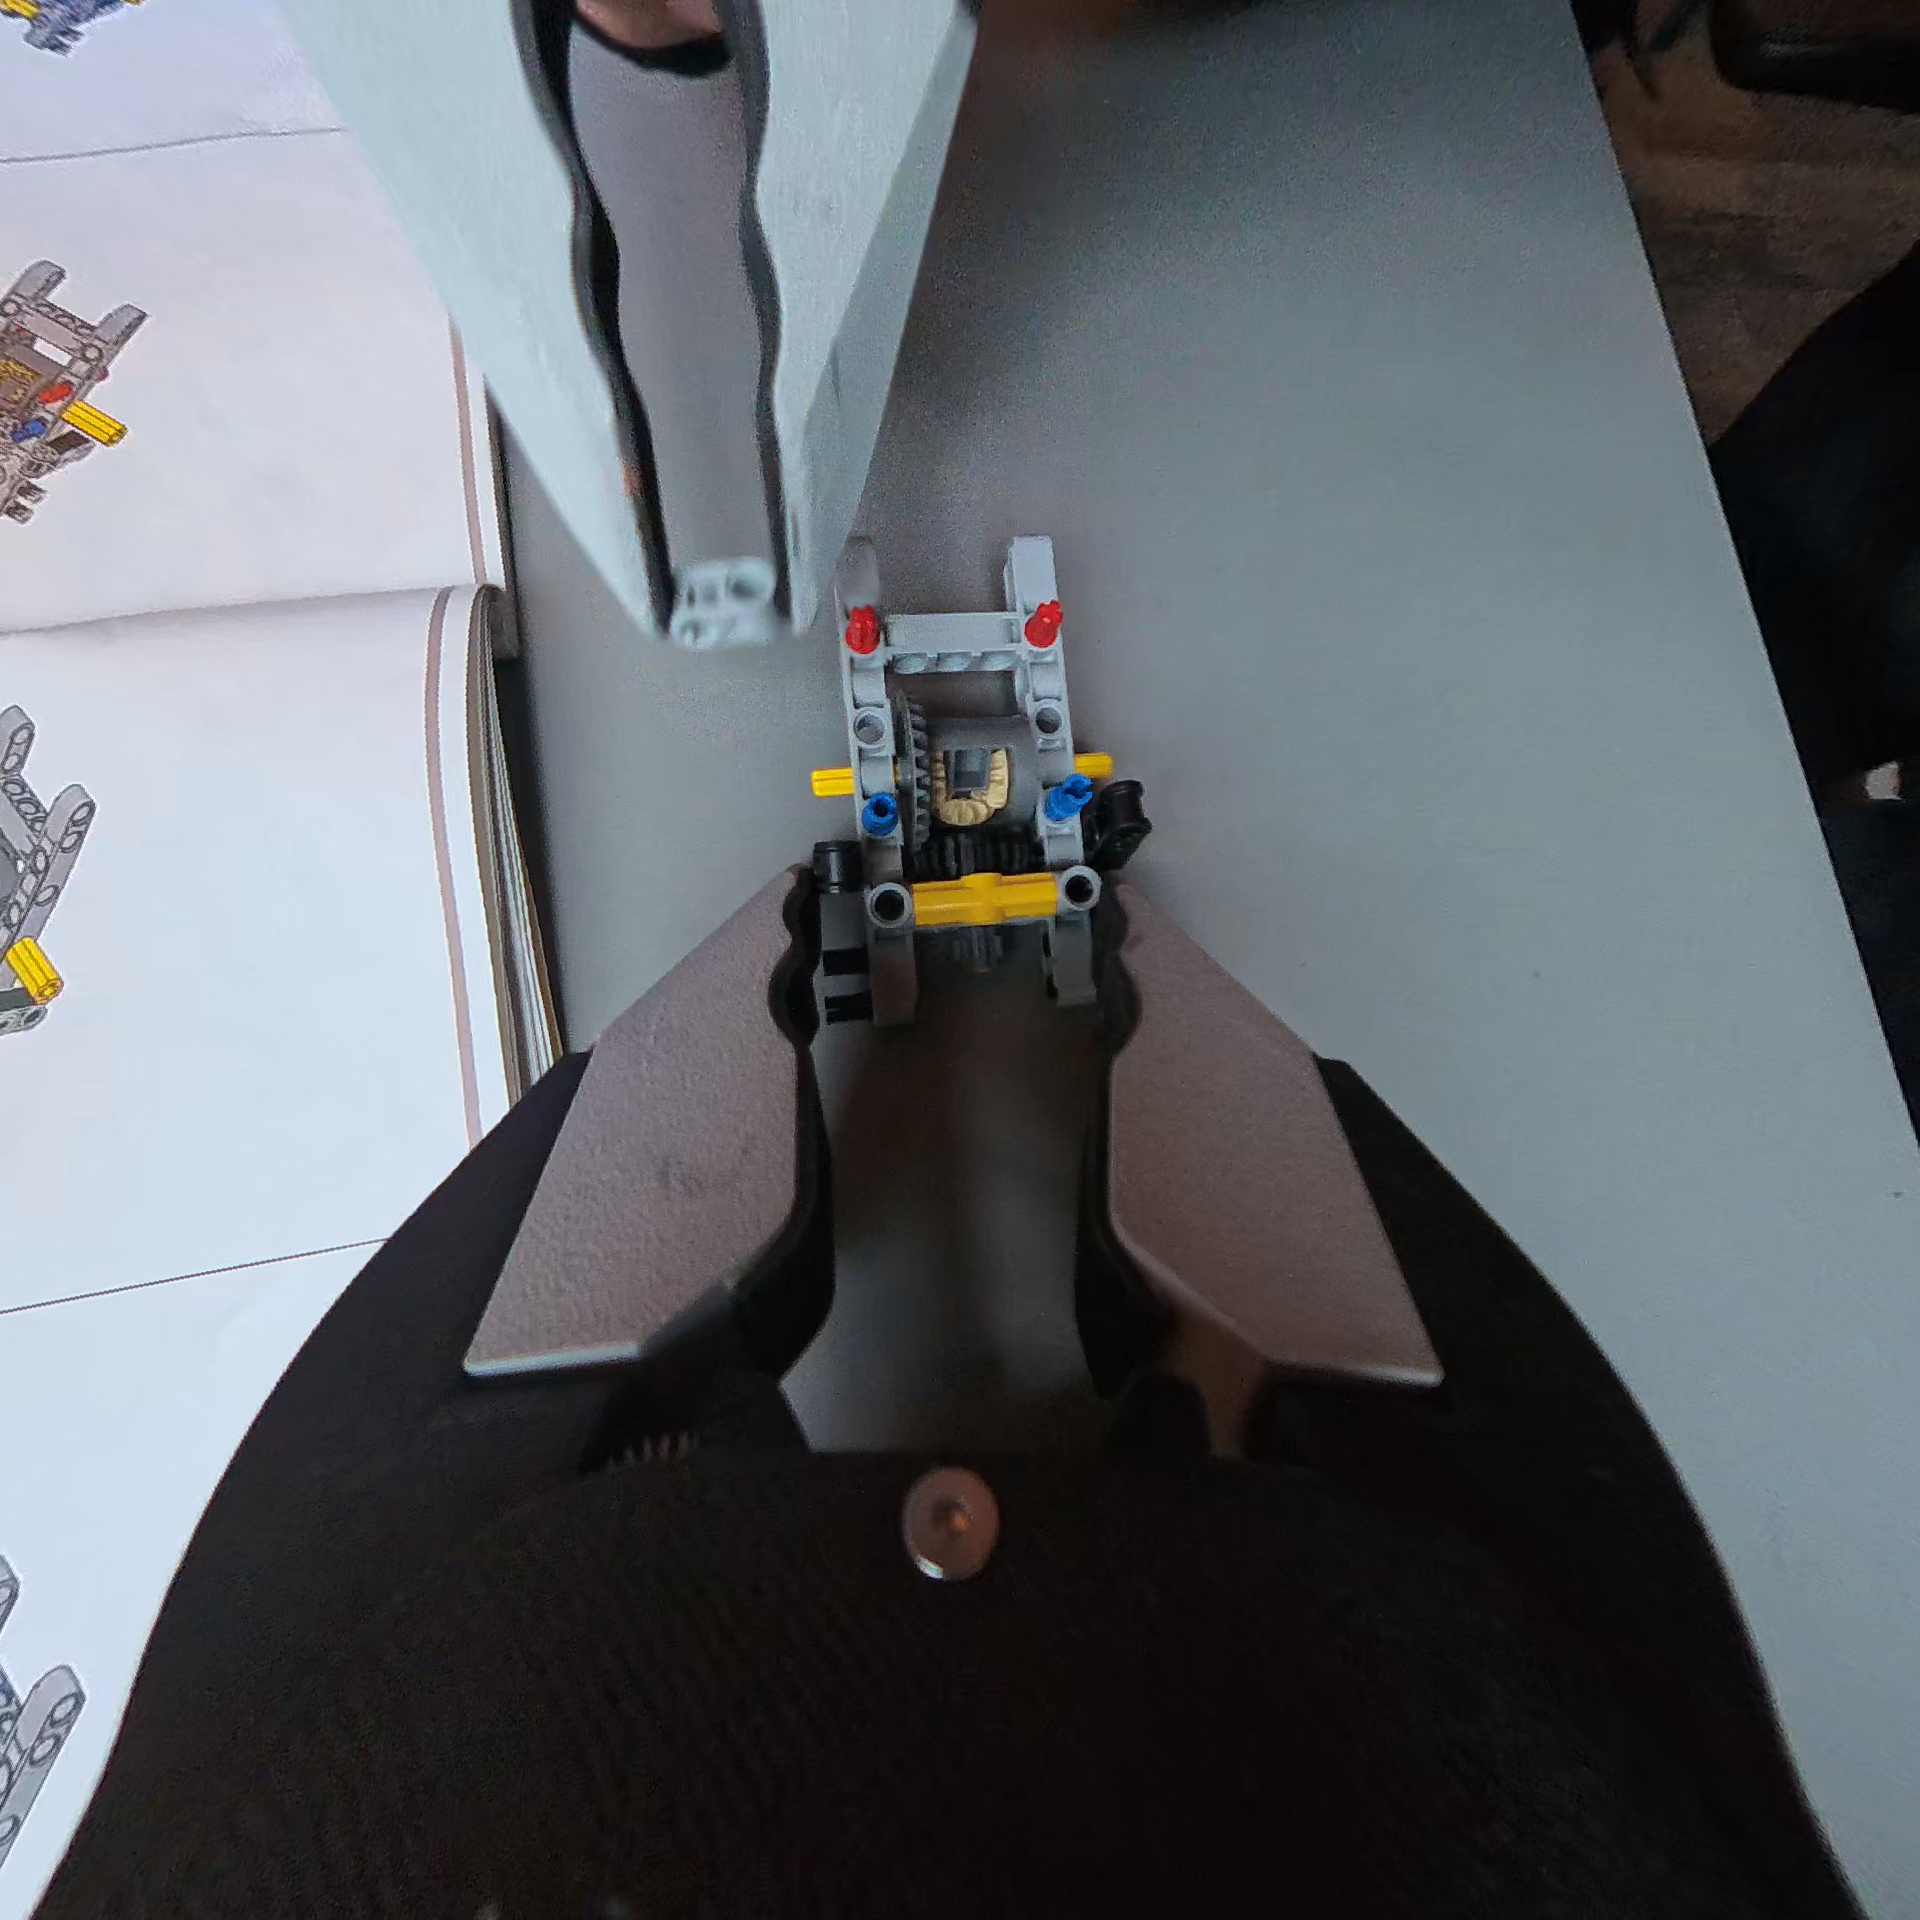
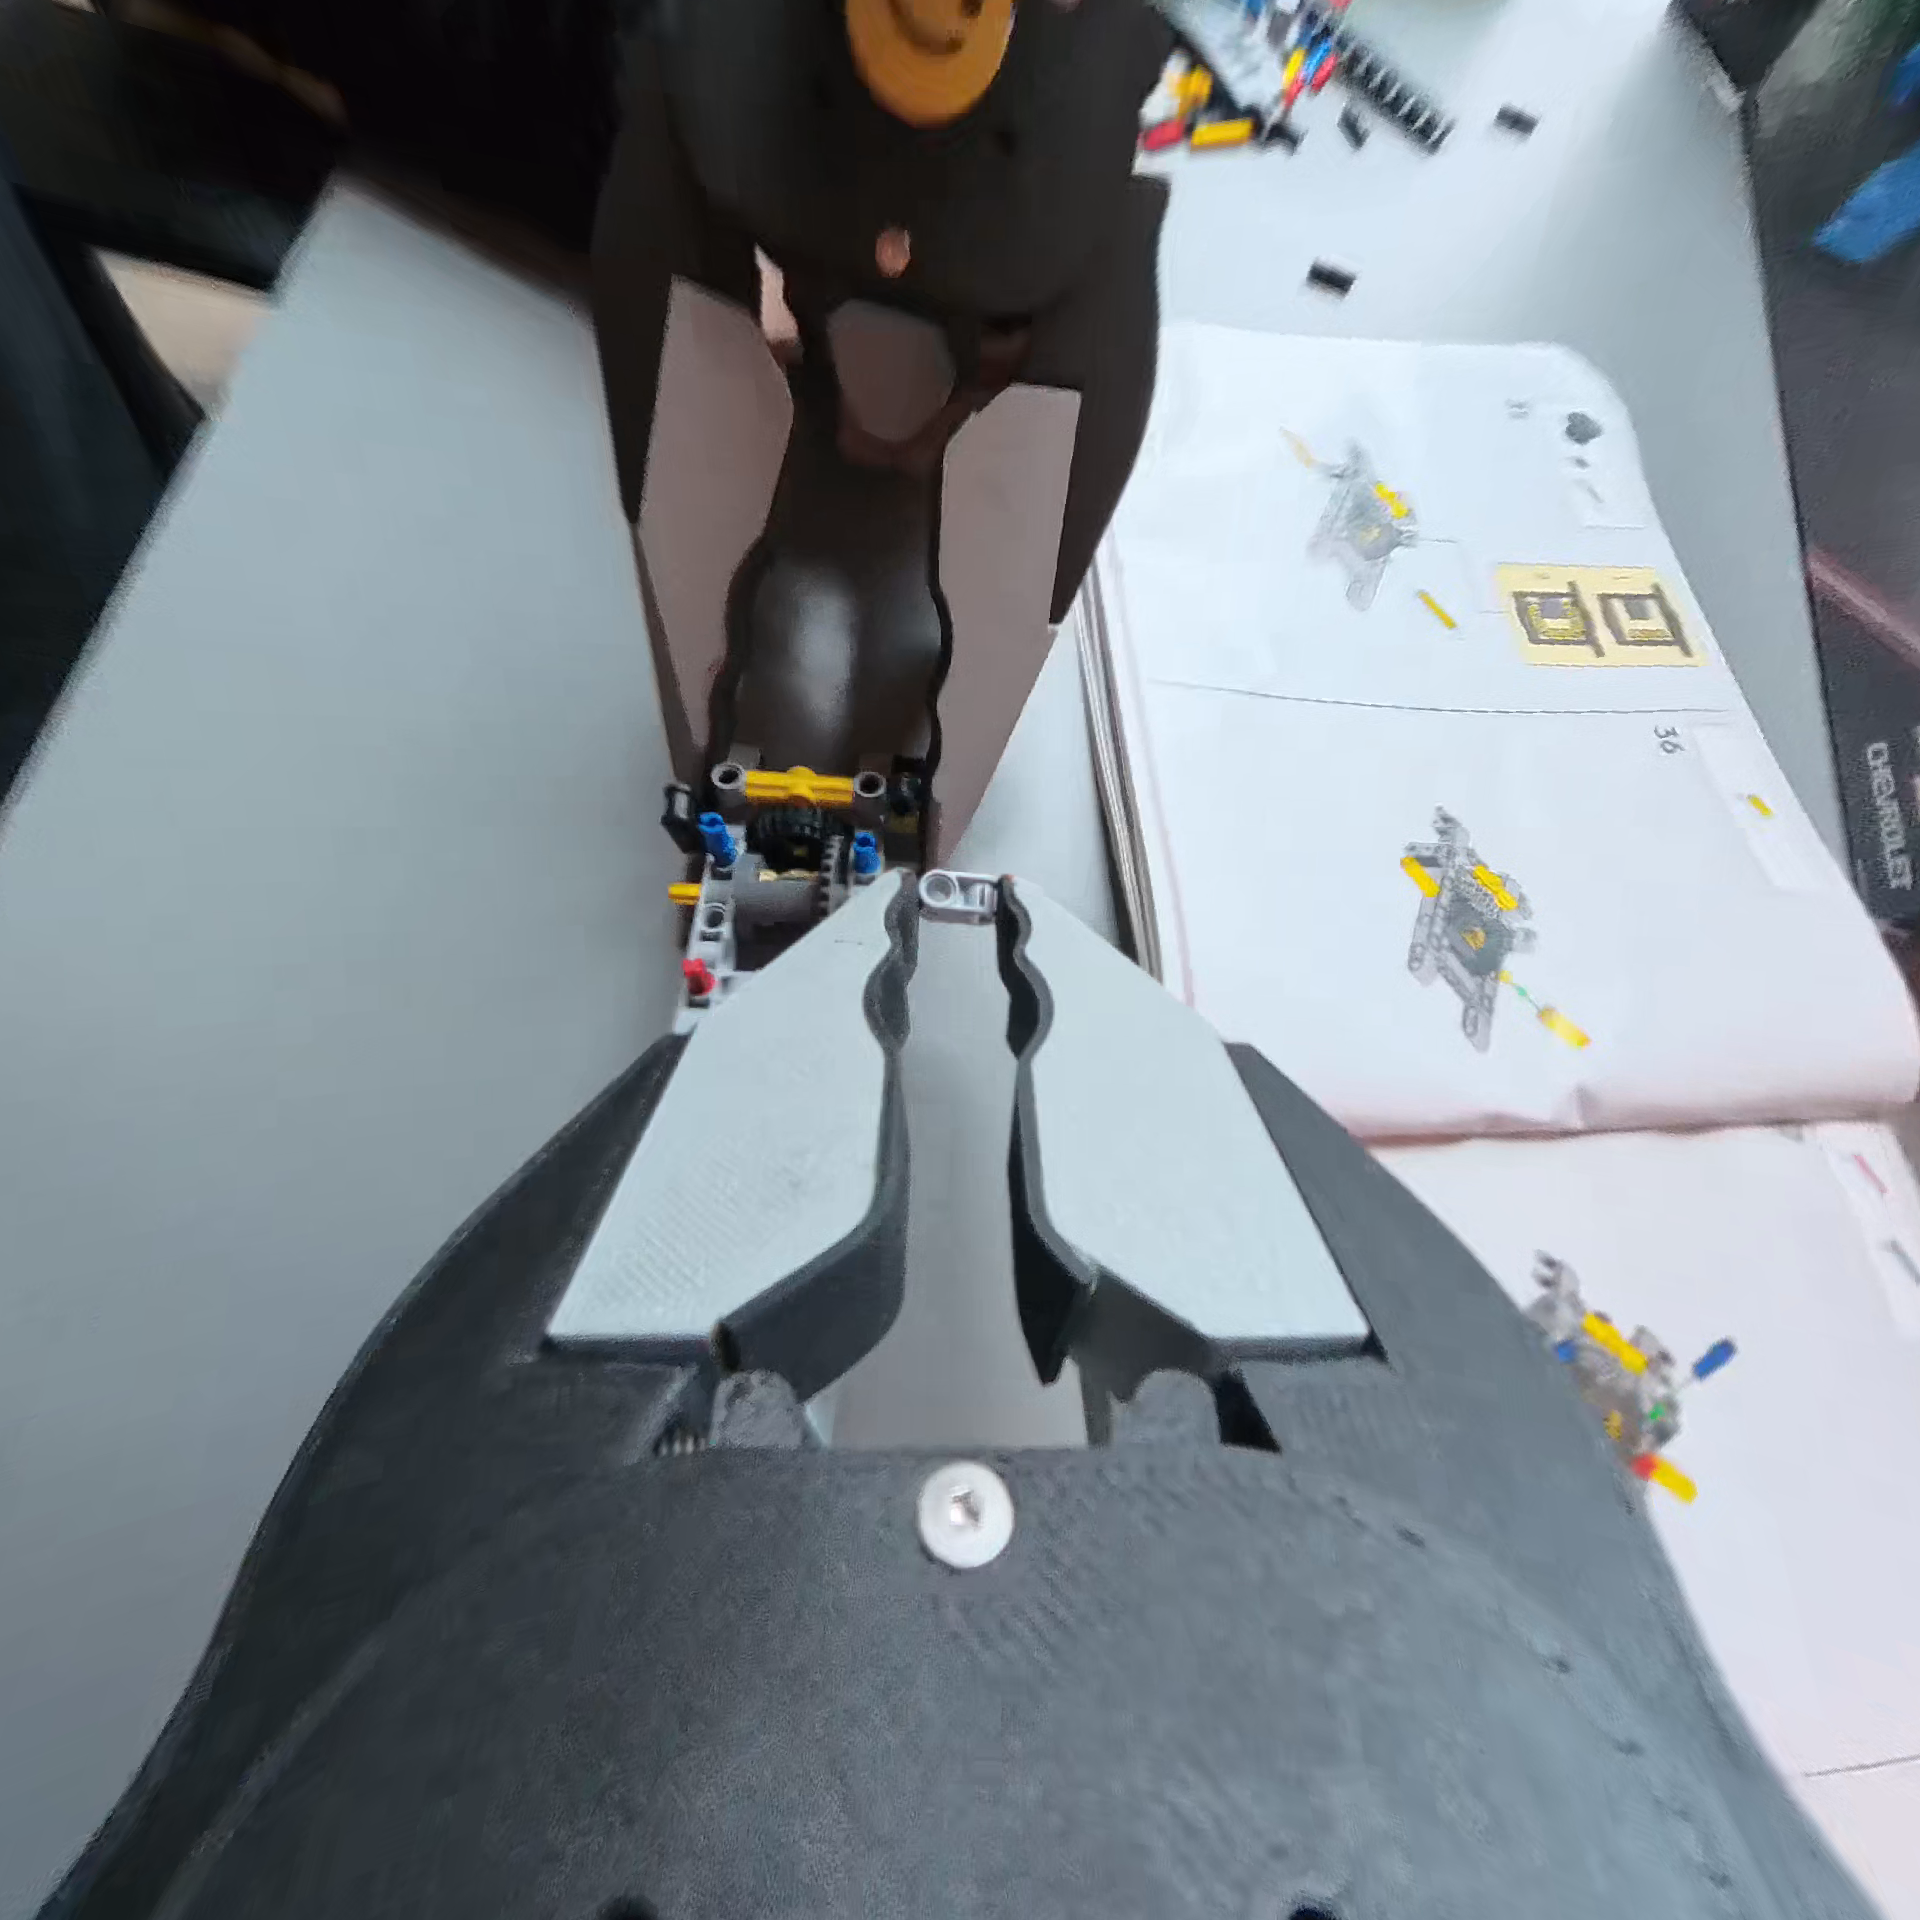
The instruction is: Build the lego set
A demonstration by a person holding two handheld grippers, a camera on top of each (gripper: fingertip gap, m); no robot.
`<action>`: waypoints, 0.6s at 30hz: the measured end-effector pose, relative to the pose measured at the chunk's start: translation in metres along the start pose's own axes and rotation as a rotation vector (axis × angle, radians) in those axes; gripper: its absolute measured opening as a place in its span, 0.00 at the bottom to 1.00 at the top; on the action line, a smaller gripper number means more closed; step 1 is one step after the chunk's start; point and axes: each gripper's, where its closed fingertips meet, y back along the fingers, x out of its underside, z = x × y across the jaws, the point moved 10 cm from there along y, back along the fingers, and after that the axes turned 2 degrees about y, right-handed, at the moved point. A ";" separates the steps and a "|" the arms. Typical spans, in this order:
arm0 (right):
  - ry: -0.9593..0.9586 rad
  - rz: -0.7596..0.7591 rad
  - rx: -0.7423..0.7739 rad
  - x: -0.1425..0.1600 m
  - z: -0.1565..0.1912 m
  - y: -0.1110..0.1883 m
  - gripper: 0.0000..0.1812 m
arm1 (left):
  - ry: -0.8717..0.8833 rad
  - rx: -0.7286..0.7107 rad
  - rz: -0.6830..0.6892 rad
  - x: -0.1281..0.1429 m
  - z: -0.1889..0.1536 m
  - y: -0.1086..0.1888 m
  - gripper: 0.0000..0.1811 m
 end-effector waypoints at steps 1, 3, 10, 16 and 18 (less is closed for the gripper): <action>-0.032 -0.025 -0.015 0.000 0.004 0.004 0.06 | 0.001 0.000 0.000 0.000 0.000 0.000 0.28; -0.052 -0.022 -0.056 -0.001 0.019 0.006 0.06 | 0.007 0.002 -0.002 0.000 0.000 0.000 0.28; 0.008 0.032 0.023 -0.003 0.065 -0.016 0.06 | 0.050 0.004 -0.010 -0.001 0.001 -0.001 0.28; 0.052 0.071 0.040 -0.003 0.068 -0.027 0.06 | 0.025 -0.025 -0.002 -0.001 -0.002 -0.002 0.28; 0.061 0.083 0.038 -0.004 0.068 -0.028 0.06 | 0.034 -0.024 -0.003 -0.001 -0.002 -0.002 0.28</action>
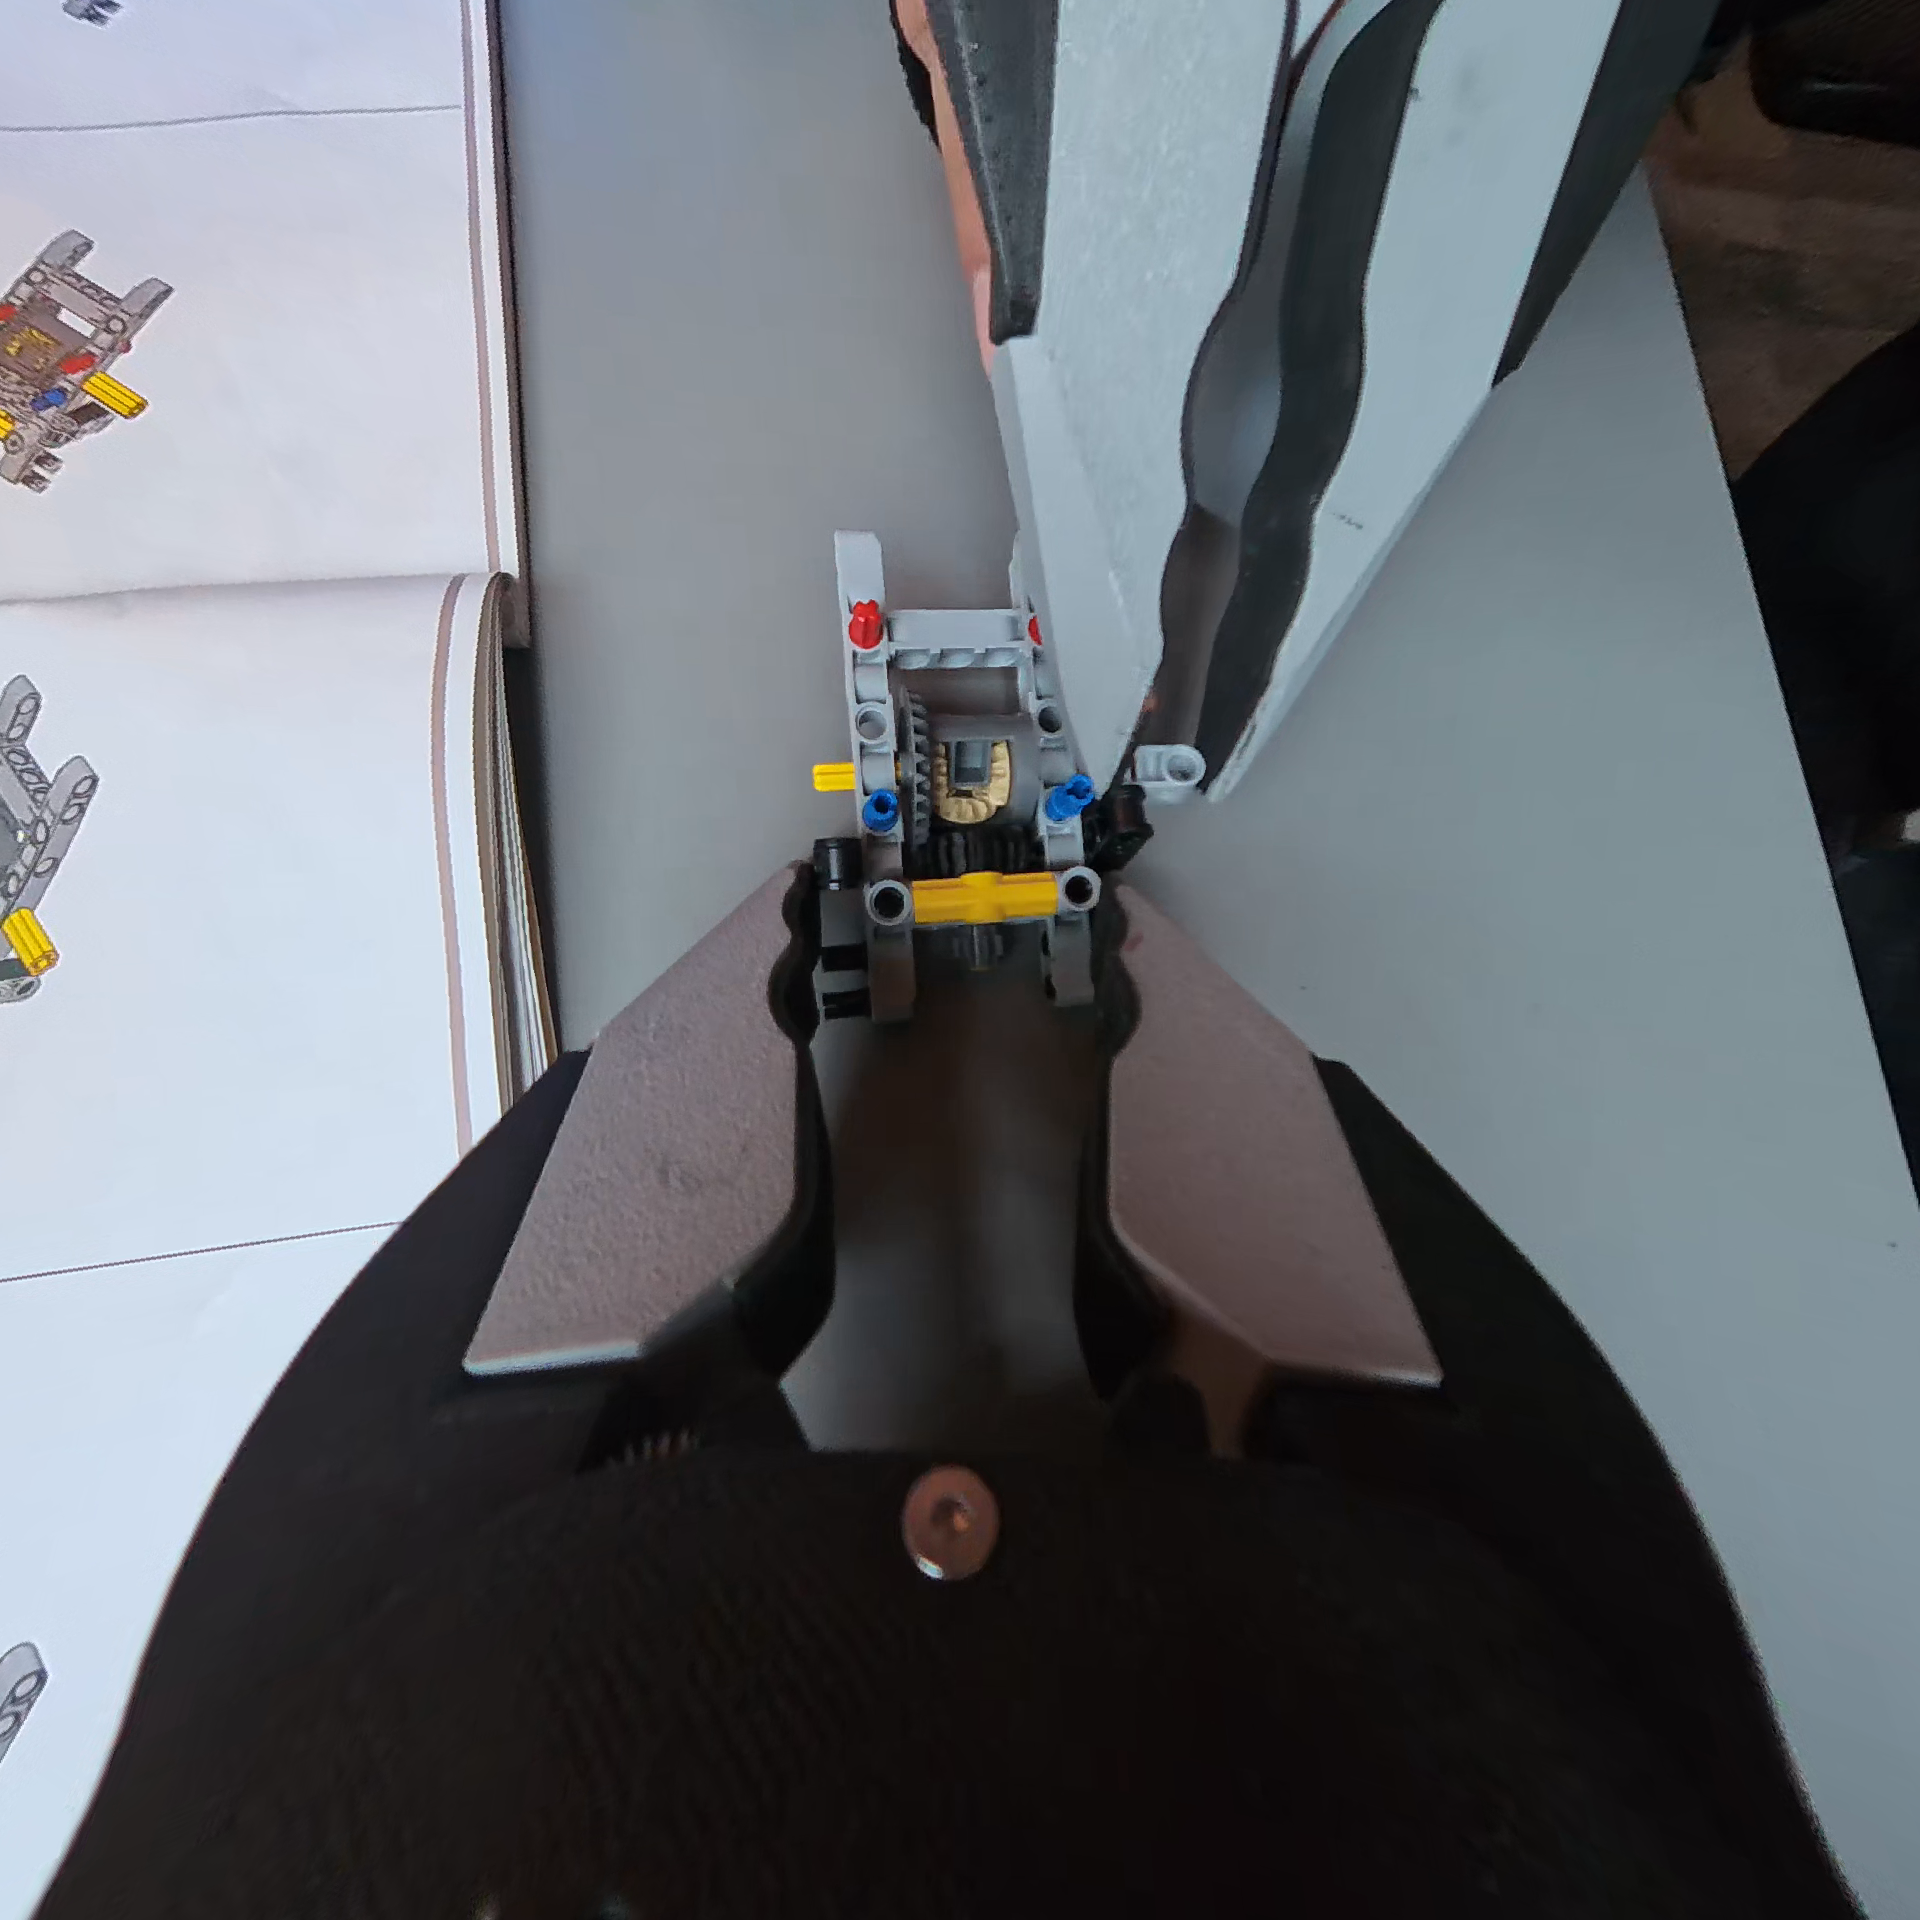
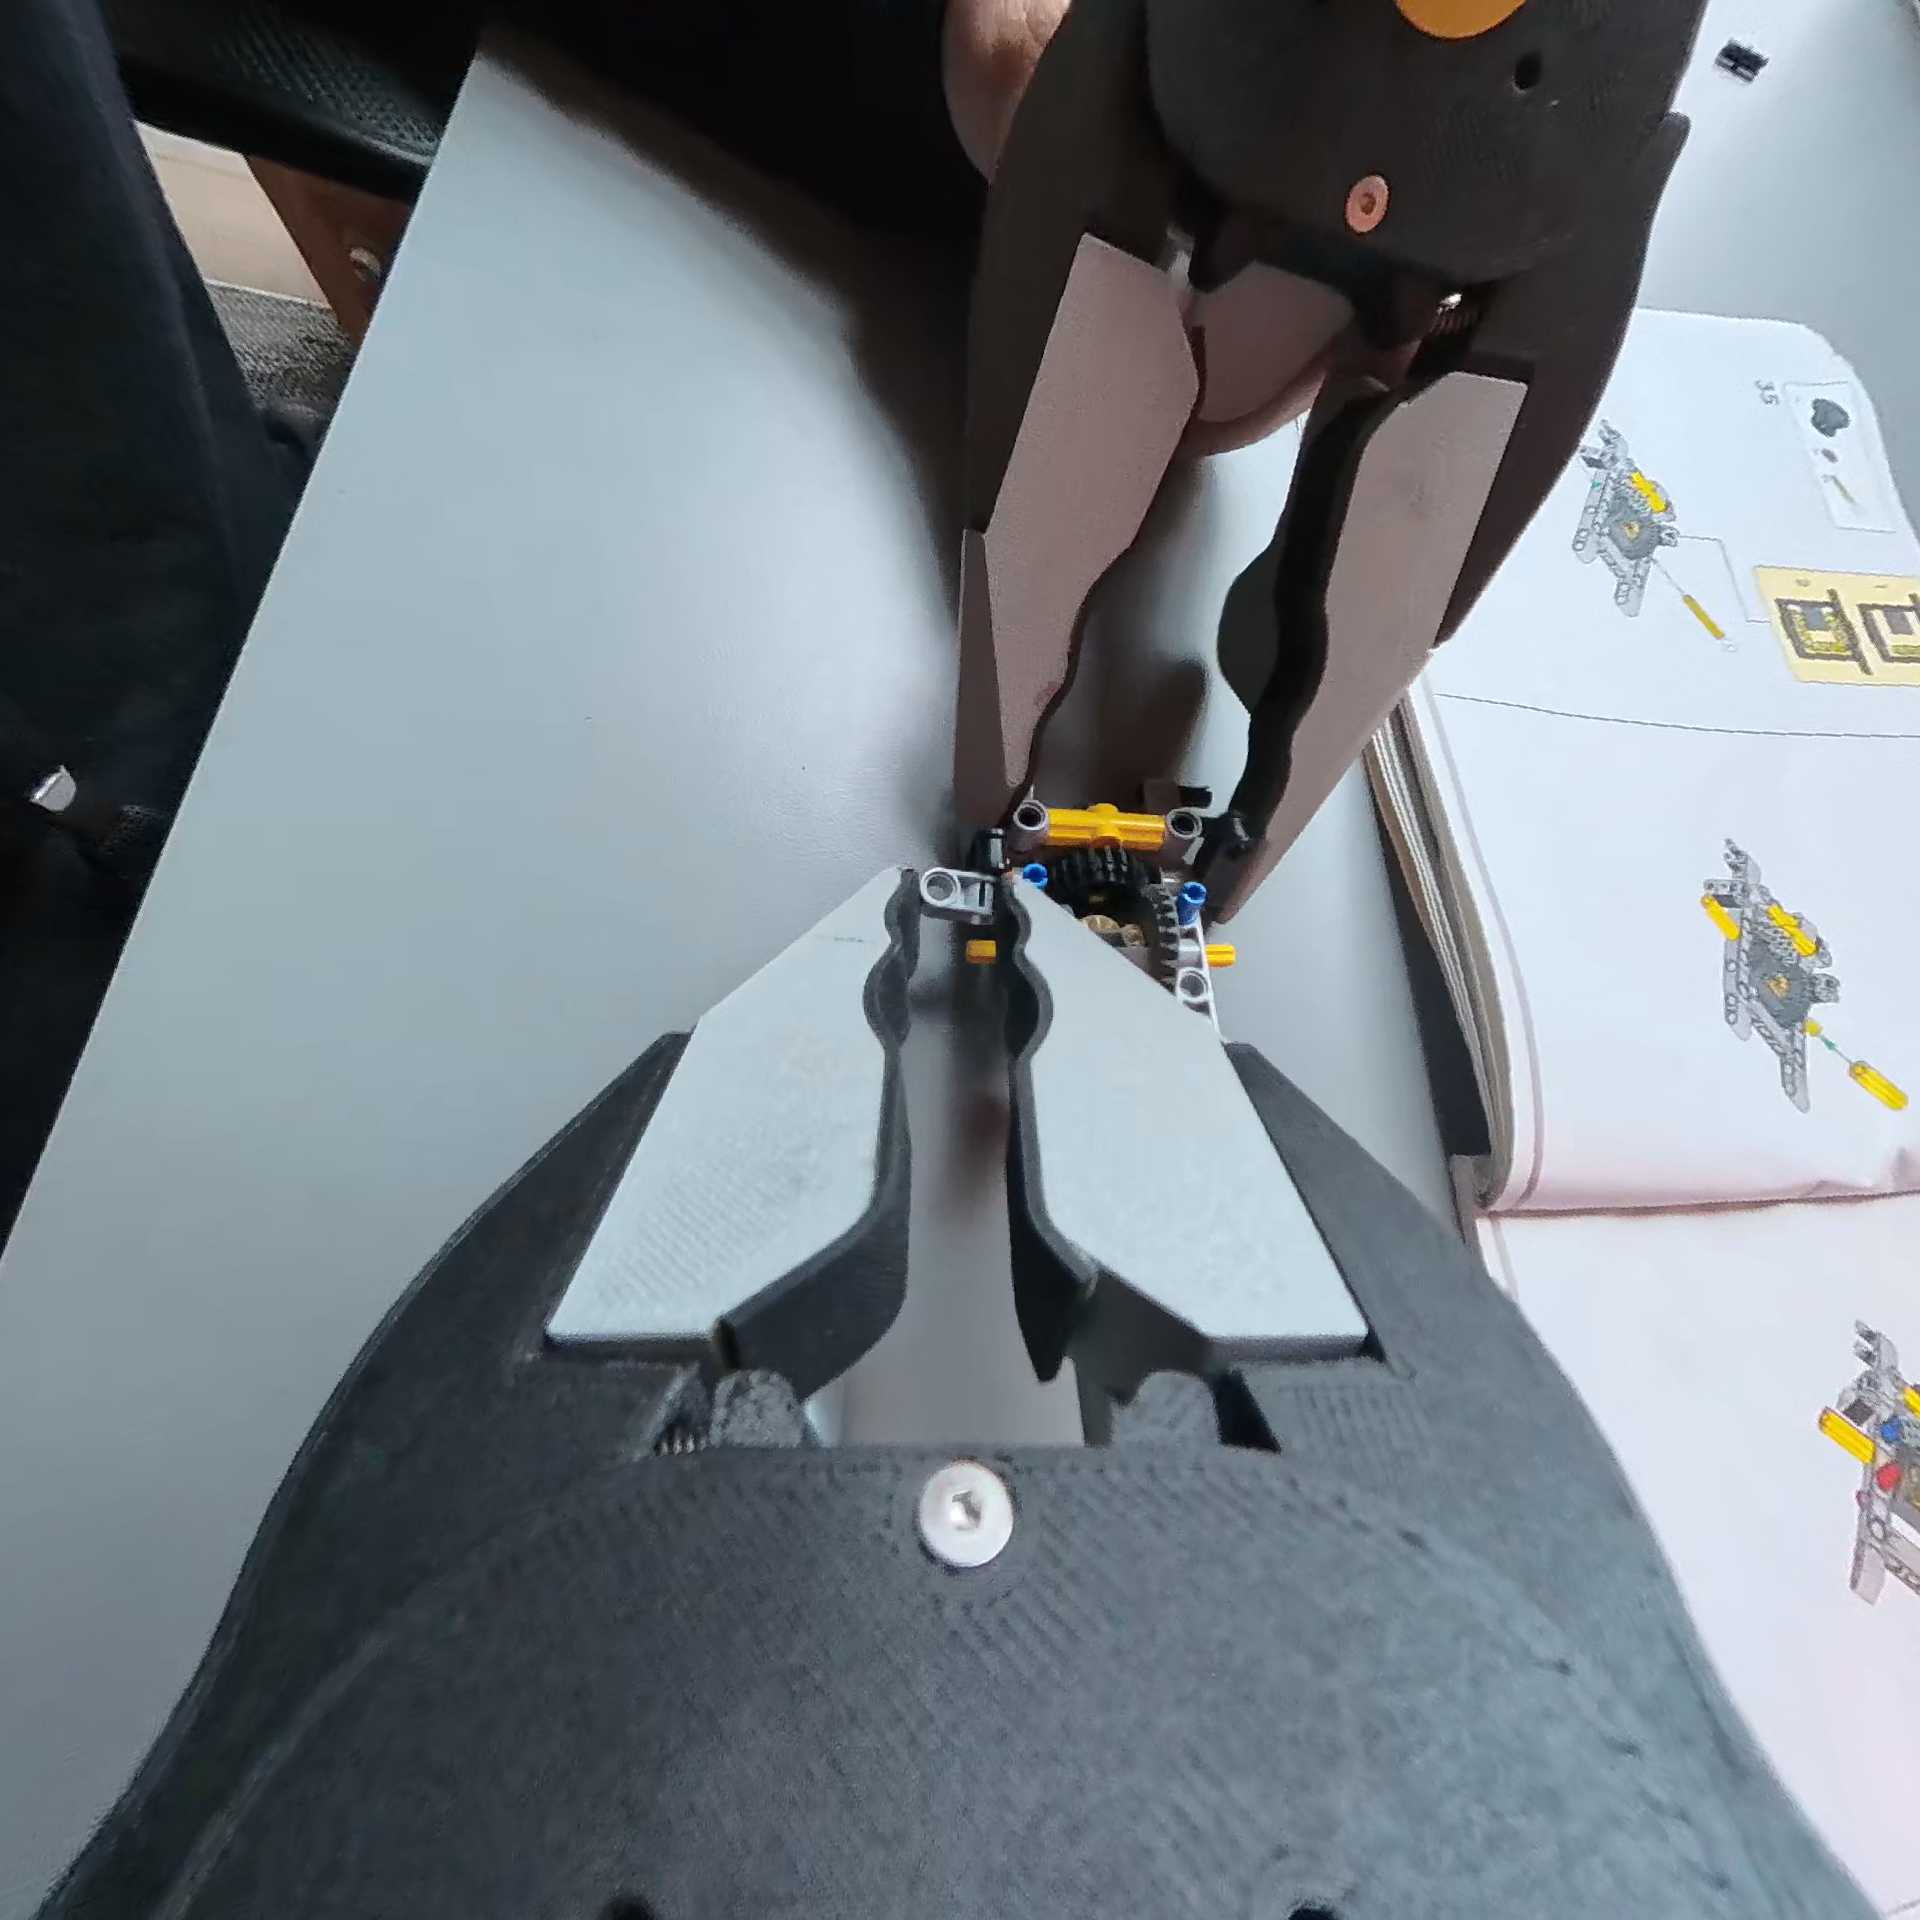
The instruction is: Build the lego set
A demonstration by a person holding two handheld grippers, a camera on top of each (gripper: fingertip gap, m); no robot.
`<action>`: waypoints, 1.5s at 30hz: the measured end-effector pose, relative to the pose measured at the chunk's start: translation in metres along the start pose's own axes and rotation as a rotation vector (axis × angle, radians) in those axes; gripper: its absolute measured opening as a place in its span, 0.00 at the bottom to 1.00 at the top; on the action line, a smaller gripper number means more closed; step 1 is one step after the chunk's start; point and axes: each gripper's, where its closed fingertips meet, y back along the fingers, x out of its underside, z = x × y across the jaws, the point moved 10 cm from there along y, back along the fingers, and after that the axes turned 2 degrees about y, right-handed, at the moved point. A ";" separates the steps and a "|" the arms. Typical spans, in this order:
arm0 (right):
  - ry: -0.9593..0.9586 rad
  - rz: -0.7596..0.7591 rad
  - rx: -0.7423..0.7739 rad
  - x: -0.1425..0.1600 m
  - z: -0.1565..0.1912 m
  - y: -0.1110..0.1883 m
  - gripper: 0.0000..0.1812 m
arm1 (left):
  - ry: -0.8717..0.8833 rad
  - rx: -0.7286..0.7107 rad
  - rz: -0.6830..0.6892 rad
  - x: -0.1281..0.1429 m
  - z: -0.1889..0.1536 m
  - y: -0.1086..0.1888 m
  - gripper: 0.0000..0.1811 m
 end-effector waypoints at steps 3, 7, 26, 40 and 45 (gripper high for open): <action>0.028 0.002 0.005 -0.004 0.002 -0.003 0.06 | -0.002 -0.009 0.001 0.000 -0.001 0.000 0.28; 0.036 0.041 -0.022 -0.006 0.001 -0.005 0.06 | 0.001 -0.008 0.002 0.000 -0.001 0.000 0.28; -0.101 0.098 -0.040 -0.005 -0.053 -0.003 0.06 | -0.003 -0.008 0.000 -0.001 -0.002 -0.001 0.28; 0.076 0.252 -0.111 -0.020 -0.052 -0.006 0.07 | -0.019 -0.006 0.003 -0.002 -0.006 -0.003 0.28; 0.203 0.281 -0.114 -0.022 -0.045 -0.005 0.06 | -0.031 0.008 0.004 -0.003 -0.010 -0.004 0.28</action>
